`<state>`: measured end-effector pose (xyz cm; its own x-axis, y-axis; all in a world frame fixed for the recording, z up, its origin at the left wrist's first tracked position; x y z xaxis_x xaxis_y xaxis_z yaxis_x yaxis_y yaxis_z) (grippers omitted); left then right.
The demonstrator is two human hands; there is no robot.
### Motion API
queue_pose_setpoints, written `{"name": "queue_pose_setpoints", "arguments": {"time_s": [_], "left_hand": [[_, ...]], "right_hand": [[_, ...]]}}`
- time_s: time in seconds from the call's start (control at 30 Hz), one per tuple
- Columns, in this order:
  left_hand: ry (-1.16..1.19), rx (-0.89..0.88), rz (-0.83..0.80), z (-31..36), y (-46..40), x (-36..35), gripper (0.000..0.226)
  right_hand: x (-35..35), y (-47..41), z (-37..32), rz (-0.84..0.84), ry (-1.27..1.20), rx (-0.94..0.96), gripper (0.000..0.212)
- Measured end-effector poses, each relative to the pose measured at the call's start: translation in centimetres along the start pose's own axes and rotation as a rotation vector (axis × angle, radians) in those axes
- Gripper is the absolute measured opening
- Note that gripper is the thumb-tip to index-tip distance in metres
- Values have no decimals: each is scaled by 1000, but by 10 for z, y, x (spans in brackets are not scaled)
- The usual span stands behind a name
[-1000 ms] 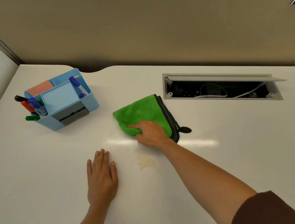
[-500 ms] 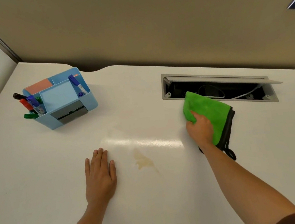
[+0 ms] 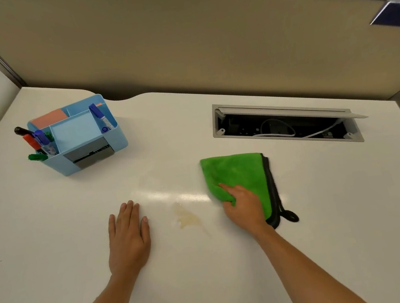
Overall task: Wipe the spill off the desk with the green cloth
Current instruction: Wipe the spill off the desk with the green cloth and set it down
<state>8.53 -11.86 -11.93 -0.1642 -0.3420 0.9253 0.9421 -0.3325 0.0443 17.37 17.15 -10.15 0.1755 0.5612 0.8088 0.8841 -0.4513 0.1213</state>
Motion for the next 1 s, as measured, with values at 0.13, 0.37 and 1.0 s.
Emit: {"name": "queue_pose_setpoints", "arguments": {"time_s": [0.13, 0.37, 1.0], "left_hand": [[-5, 3, -9, 1, 0, 0, 60], [-12, 3, -1, 2, 0, 0, 58], [-14, -8, 6, -2, -1, 0, 62]], "right_hand": [[32, 20, 47, 190, -45, -183, 53], [-7, 49, 15, 86, -81, -188, 60], [-108, 3, -153, -234, 237, 468, 53]]}}
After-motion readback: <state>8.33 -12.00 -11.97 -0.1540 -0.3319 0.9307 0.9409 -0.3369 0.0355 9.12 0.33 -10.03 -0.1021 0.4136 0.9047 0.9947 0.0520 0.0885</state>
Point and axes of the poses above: each hand's wrist, its own y-axis away from the middle knuckle, its own x-axis out of the back of the hand, z = x × y, the point moved 7 cm from there along -y, towards the middle knuckle
